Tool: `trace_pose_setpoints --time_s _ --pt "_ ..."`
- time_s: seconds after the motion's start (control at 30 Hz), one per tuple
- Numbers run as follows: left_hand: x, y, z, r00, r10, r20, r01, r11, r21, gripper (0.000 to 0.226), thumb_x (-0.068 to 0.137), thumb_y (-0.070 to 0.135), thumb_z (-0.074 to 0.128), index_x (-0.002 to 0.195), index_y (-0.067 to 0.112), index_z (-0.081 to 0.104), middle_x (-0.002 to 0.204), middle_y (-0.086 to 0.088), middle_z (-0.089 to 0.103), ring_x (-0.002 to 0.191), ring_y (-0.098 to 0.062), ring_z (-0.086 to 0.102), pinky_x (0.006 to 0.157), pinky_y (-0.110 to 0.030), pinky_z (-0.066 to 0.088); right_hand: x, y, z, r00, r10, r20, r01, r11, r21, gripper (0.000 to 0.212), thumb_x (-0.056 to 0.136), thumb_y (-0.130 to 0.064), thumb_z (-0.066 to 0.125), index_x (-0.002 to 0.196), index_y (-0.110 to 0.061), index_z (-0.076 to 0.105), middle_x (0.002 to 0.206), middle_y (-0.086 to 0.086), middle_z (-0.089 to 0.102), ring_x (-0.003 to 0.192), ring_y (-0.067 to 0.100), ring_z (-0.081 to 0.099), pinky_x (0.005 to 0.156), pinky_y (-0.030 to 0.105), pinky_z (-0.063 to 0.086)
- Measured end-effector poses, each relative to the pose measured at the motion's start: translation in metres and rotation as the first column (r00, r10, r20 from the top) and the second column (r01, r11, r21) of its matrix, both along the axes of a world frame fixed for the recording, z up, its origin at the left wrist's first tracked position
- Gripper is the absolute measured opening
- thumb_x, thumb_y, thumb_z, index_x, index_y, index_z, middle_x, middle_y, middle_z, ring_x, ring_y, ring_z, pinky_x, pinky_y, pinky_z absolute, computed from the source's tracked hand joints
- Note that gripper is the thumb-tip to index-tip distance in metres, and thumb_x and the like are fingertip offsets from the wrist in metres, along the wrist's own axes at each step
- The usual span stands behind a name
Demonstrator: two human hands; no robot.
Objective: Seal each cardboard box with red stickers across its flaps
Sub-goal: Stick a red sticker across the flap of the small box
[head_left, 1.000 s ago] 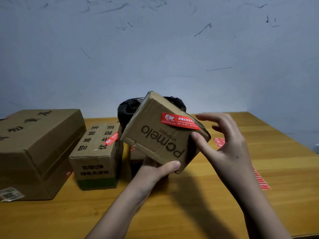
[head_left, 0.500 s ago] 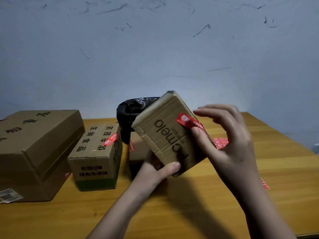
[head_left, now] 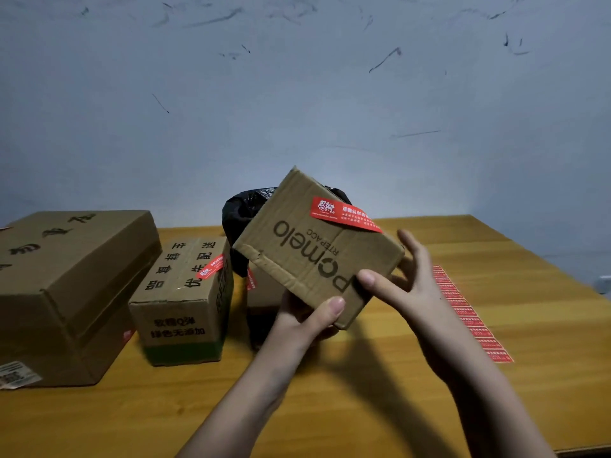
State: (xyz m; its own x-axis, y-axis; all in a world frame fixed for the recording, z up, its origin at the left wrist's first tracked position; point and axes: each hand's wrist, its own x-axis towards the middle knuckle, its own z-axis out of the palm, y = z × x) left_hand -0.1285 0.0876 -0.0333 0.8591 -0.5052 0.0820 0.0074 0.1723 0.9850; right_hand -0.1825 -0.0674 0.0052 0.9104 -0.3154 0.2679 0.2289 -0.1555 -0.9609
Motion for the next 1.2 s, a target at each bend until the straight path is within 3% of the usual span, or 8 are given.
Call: trace_pose_setpoints --time_s 0.23,0.37,0.47,0.57,0.67,0.8,1.03,1.2 --pt "-0.004 0.015 -0.001 0.991 -0.092 -0.094 0.099 0.992 0.081 0.115 0.033 0.074 0.083 0.133 0.030 0.046 0.132 0.006 0.059 0.123 -0.017 0.054 0.110 -0.045 0.037 0.009 0.003 -0.017 0.998 0.024 0.051 -0.037 0.962 0.269 0.100 0.052 -0.048 0.077 0.141 -0.027 0.036 0.112 -0.006 0.071 0.106 0.011 0.067 0.087 0.032 0.053" --pt "-0.016 0.036 0.012 0.941 0.337 -0.023 -0.337 0.937 -0.093 0.103 0.048 0.070 0.079 0.136 0.046 0.032 0.147 0.011 0.039 0.127 -0.009 0.044 0.105 -0.031 0.037 0.007 -0.006 -0.021 0.998 -0.012 0.061 -0.006 0.957 0.289 0.084 0.064 -0.045 0.073 0.138 -0.020 0.042 0.112 -0.004 0.071 0.108 0.015 0.066 0.090 0.041 0.052" --pt "-0.031 0.042 0.038 0.583 0.562 0.588 -0.586 0.791 -0.175 0.058 0.081 0.046 0.061 0.135 0.040 0.038 0.141 0.012 0.039 0.133 -0.005 0.038 0.104 -0.019 0.033 0.006 -0.006 -0.023 0.997 -0.024 0.070 0.004 0.962 0.274 0.079 0.067 -0.047 0.070 0.137 -0.021 0.044 0.113 -0.003 0.070 0.109 0.017 0.065 0.093 0.047 0.051" --pt "-0.020 0.038 0.049 0.250 0.482 0.840 -0.631 0.739 -0.237 0.030 0.087 0.028 0.058 0.117 0.024 0.059 0.127 0.004 0.042 0.127 -0.015 0.043 0.104 -0.024 0.038 0.006 0.005 -0.025 0.994 -0.043 0.104 0.016 0.969 0.247 0.089 0.062 -0.051 0.069 0.140 -0.020 0.040 0.111 -0.007 0.071 0.105 0.013 0.067 0.091 0.042 0.054" --pt "-0.008 0.028 0.056 0.295 0.501 0.814 -0.617 0.750 -0.238 0.025 0.087 0.029 0.061 0.111 0.020 0.065 0.125 0.006 0.043 0.126 -0.016 0.045 0.101 -0.038 0.045 0.004 0.017 -0.027 0.988 -0.063 0.142 0.031 0.975 0.220 0.092 0.060 -0.053 0.068 0.141 -0.023 0.036 0.106 -0.011 0.072 0.101 0.010 0.068 0.081 0.030 0.055" --pt "-0.004 0.020 0.052 0.276 0.543 0.793 -0.673 0.698 -0.244 0.030 0.088 0.030 0.061 0.116 0.019 0.064 0.131 0.002 0.048 0.127 -0.005 0.044 0.103 -0.018 0.037 0.001 0.033 -0.029 0.973 -0.111 0.201 0.062 0.970 0.235 0.089 0.061 -0.046 0.072 0.141 -0.028 0.035 0.109 -0.007 0.071 0.100 0.004 0.067 0.072 0.015 0.052" --pt "-0.010 0.016 0.036 0.270 0.484 0.832 -0.637 0.738 -0.223 0.042 0.091 0.029 0.055 0.132 0.018 0.053 0.151 0.001 0.037 0.141 -0.016 0.032 0.108 -0.050 0.038 -0.001 0.042 -0.029 0.951 -0.159 0.264 0.078 0.952 0.295 0.089 0.060 -0.043 0.073 0.139 -0.032 0.036 0.116 -0.001 0.069 0.104 0.006 0.066 0.077 0.014 0.051" --pt "-0.015 0.014 0.038 0.365 0.533 0.763 -0.577 0.773 -0.264 0.039 0.093 0.025 0.051 0.131 0.018 0.056 0.151 0.004 0.037 0.141 -0.012 0.031 0.110 -0.047 0.037 -0.001 0.044 -0.027 0.940 -0.179 0.291 0.092 0.952 0.291 0.083 0.064 -0.037 0.075 0.138 -0.032 0.036 0.117 0.000 0.068 0.104 0.007 0.066 0.077 0.015 0.051"
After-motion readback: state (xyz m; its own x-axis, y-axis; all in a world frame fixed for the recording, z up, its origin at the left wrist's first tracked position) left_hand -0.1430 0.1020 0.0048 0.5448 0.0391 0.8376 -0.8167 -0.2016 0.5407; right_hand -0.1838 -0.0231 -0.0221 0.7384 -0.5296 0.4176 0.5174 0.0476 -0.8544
